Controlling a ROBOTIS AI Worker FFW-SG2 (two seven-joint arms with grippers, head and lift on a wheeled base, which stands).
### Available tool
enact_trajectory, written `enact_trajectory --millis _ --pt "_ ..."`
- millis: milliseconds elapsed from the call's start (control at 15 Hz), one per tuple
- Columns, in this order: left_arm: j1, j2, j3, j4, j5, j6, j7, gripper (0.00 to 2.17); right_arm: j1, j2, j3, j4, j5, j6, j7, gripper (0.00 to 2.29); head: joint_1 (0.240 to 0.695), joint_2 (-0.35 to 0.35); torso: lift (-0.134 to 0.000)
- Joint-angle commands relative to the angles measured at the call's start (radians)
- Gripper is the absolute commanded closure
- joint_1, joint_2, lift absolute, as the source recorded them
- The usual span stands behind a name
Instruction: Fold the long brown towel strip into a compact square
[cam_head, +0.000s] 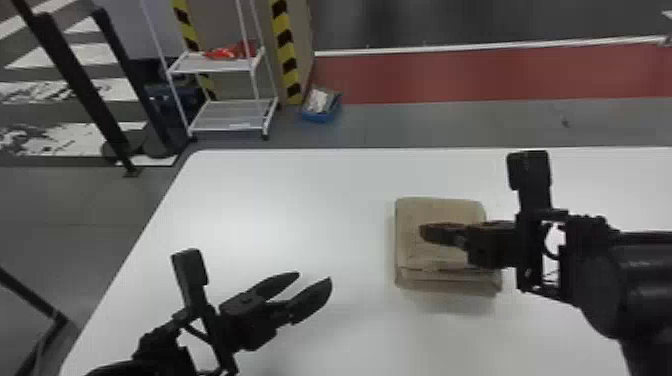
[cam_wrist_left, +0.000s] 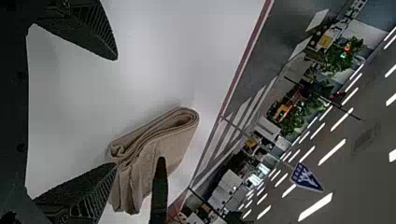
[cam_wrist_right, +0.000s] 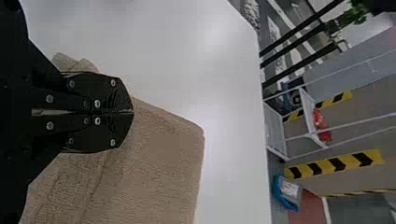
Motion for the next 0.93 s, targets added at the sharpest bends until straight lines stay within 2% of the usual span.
enact_trajectory --millis 0,133,200,333,467,533,667,800,867 --pt "-0.004 -0.003 -0.003 -0.005 -0.003 -0.01 0.0 0.07 0.091 0.001 -0.047 -0.132 0.015 -0.147 -0.016 0.01 0.695 0.133 -0.124" --pt "-0.004 -0.003 -0.01 -0.012 -0.005 -0.044 0.004 0.07 0.203 0.001 -0.096 -0.259 0.028 -0.257 -0.086 0.0 0.695 0.11 -0.124" --pt "-0.001 -0.003 -0.013 -0.024 -0.02 -0.083 0.004 0.07 0.271 0.001 -0.126 -0.302 0.028 -0.318 -0.103 0.0 0.695 0.074 -0.124" --pt "0.033 -0.003 -0.039 -0.038 -0.061 -0.301 0.035 0.07 0.415 0.001 -0.173 -0.339 0.024 -0.545 -0.132 0.02 0.695 0.037 -0.124" --pt "0.079 -0.003 -0.071 -0.026 -0.117 -0.516 0.123 0.08 0.521 0.001 -0.208 -0.34 0.011 -0.726 -0.168 0.02 0.695 0.009 -0.124" --pt "0.111 -0.003 -0.102 -0.001 -0.16 -0.688 0.213 0.08 0.574 0.001 -0.222 -0.339 -0.002 -0.797 -0.2 0.02 0.695 -0.008 -0.124" --pt "0.147 -0.003 -0.128 0.042 -0.218 -0.912 0.333 0.08 0.633 0.001 -0.218 -0.339 -0.005 -0.901 -0.275 0.03 0.695 -0.018 -0.124" --pt "0.168 -0.003 -0.128 0.055 -0.227 -0.958 0.382 0.08 0.674 0.001 -0.199 -0.337 0.003 -0.956 -0.309 0.04 0.695 -0.027 -0.124" --pt "0.173 -0.003 -0.128 0.061 -0.256 -0.955 0.382 0.08 0.685 0.001 -0.187 -0.32 0.031 -0.999 -0.31 0.04 0.695 -0.027 -0.124"
